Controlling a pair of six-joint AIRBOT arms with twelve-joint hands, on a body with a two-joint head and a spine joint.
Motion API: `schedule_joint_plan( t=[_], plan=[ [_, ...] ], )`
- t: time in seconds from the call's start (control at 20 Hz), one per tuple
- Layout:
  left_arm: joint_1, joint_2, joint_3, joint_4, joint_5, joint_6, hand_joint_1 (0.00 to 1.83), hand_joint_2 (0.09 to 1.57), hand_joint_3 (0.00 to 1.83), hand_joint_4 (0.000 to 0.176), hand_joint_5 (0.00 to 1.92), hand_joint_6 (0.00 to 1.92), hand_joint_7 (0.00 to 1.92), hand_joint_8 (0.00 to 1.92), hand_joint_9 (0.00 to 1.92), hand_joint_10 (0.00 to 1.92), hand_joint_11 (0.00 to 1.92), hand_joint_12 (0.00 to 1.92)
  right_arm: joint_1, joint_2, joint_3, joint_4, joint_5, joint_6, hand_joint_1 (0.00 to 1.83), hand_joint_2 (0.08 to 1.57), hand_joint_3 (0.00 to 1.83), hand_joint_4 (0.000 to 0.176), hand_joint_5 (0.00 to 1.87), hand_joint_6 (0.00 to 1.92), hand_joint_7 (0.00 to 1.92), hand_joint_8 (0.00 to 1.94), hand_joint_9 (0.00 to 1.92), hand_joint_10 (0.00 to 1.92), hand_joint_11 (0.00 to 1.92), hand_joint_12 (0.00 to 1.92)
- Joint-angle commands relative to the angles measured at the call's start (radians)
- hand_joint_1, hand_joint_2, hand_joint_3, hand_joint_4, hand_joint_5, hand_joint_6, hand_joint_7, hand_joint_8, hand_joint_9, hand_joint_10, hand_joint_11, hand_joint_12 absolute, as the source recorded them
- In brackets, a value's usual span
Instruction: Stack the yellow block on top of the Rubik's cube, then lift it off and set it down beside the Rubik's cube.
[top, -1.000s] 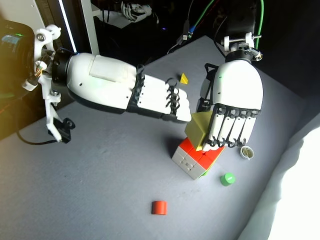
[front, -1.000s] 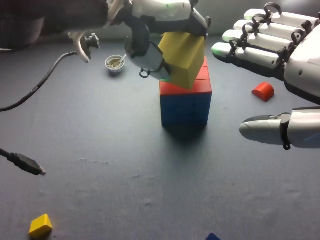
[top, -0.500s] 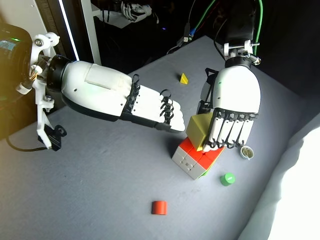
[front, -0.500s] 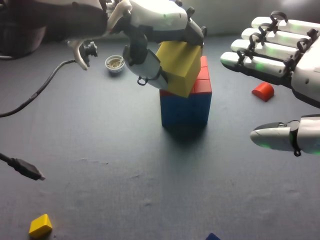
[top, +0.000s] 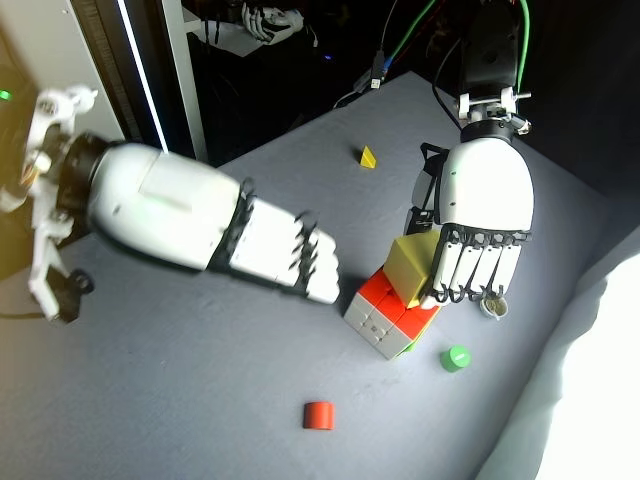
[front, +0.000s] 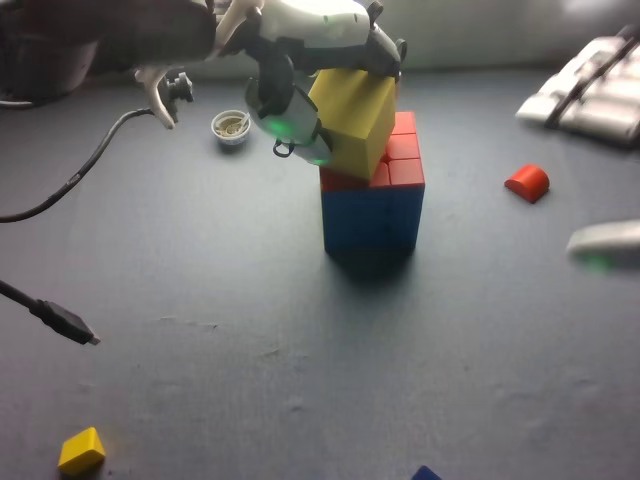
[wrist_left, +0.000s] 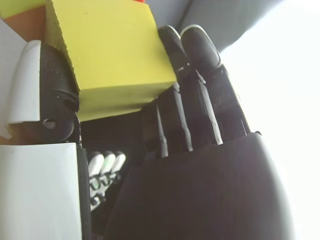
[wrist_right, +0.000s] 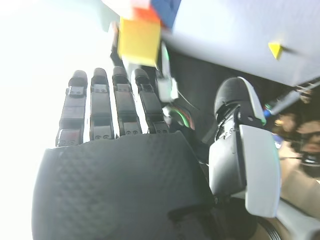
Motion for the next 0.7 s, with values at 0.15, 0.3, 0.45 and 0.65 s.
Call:
schedule_joint_plan(
  t=[0.15,0.3,0.45,0.65],
  plan=[
    [-0.016,-0.004,0.013,-0.015,-0.054,0.005,1.21,1.19,0.0,0.0,0.91,0.94,0.78,1.51,0.63,1.35,0.4,1.58,0.03,0.011,0.028,-0.09,0.06,0.024,0.0,1.18,0.0,0.0,0.03,0.0,0.02,0.0,0.0,0.0,0.0,0.0],
    [-0.017,-0.01,0.017,-0.018,-0.054,0.005,1.2,1.22,0.0,0.0,0.87,1.01,0.74,1.56,0.58,1.39,0.34,1.62,0.037,0.004,0.053,-0.095,0.056,0.084,0.0,1.17,0.0,0.0,0.01,0.0,0.01,0.0,0.0,0.0,0.0,0.0],
    [-0.017,-0.017,0.018,-0.022,-0.055,0.005,1.21,1.19,0.0,0.0,0.91,0.95,0.78,1.5,0.63,1.32,0.38,1.56,0.05,0.001,0.115,-0.222,0.077,0.344,0.0,1.17,0.0,0.0,0.03,0.01,0.03,0.01,0.0,0.0,0.0,0.0],
    [-0.011,-0.028,0.018,-0.034,-0.055,0.005,1.2,1.21,0.0,0.0,0.87,1.01,0.76,1.54,0.61,1.36,0.35,1.61,0.052,-0.008,0.137,-0.252,0.094,0.403,0.0,1.18,0.0,0.0,0.05,0.01,0.04,0.01,0.0,0.0,0.0,0.0]
  ],
)
